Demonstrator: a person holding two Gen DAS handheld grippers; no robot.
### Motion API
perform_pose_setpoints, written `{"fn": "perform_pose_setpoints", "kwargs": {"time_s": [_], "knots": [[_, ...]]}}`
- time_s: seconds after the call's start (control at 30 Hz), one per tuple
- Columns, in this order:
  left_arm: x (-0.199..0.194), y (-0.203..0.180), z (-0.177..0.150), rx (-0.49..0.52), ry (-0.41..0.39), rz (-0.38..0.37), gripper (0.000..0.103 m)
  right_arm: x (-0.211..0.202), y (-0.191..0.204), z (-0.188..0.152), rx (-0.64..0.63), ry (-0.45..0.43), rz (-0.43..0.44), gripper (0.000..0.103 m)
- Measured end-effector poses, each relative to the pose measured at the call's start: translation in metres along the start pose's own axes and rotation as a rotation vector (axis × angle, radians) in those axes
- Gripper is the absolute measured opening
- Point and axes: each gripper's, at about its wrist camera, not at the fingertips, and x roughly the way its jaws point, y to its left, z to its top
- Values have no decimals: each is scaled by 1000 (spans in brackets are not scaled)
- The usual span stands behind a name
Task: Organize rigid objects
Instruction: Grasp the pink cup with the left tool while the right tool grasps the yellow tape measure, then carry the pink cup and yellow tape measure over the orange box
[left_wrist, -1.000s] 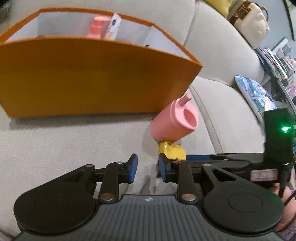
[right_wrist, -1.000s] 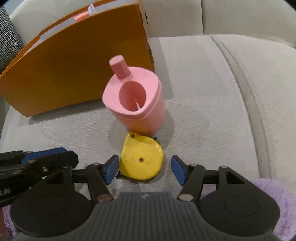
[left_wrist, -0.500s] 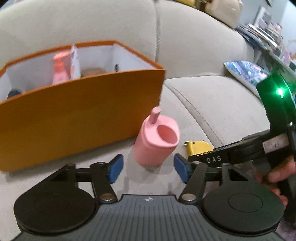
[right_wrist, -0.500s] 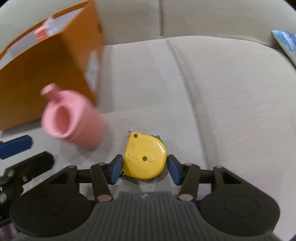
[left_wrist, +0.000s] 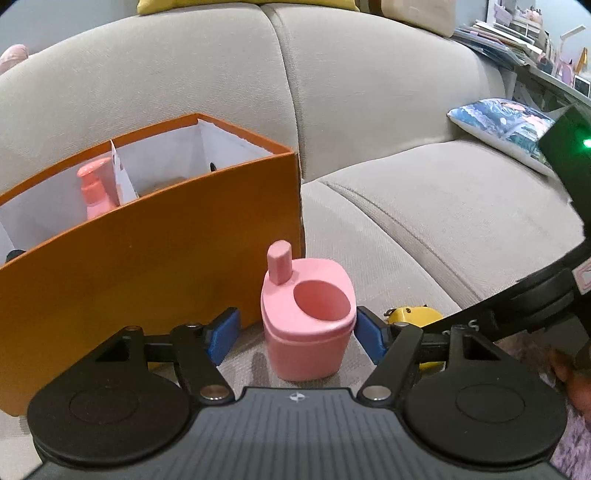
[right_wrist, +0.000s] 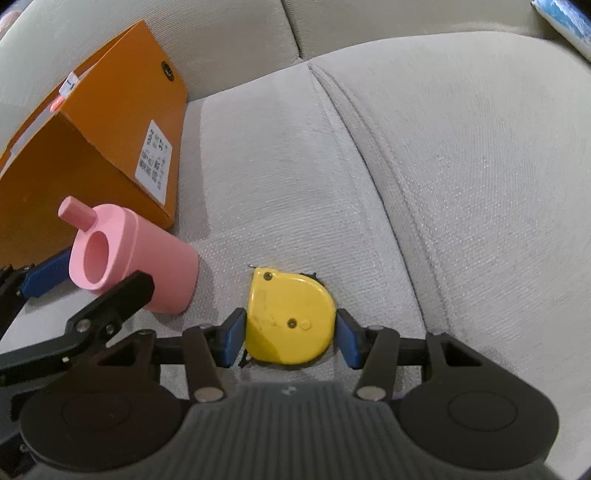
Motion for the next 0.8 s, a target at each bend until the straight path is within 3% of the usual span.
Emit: {"fn": "perform_pose_setpoints", "kwargs": {"time_s": [0.1,0.17,0.27,0.53,0.8], "knots": [[0,-5,-2,19,-16,-4,81,-4,-14,0,57,-8,44,53],[4,-8,-3,34,-15,6,70,-4,-19,1,81,-3,58,53],[5,-9,-4,29,-15,-12,62,-3,-16,1,66,-4,45,53],[-18,8,-3,-2,-33,-13,62,4,0,5,-3,-32,16,52],[-77,37,1,-41,-82,-17,62,-34,17,-3,-71,-95,39,52]]}}
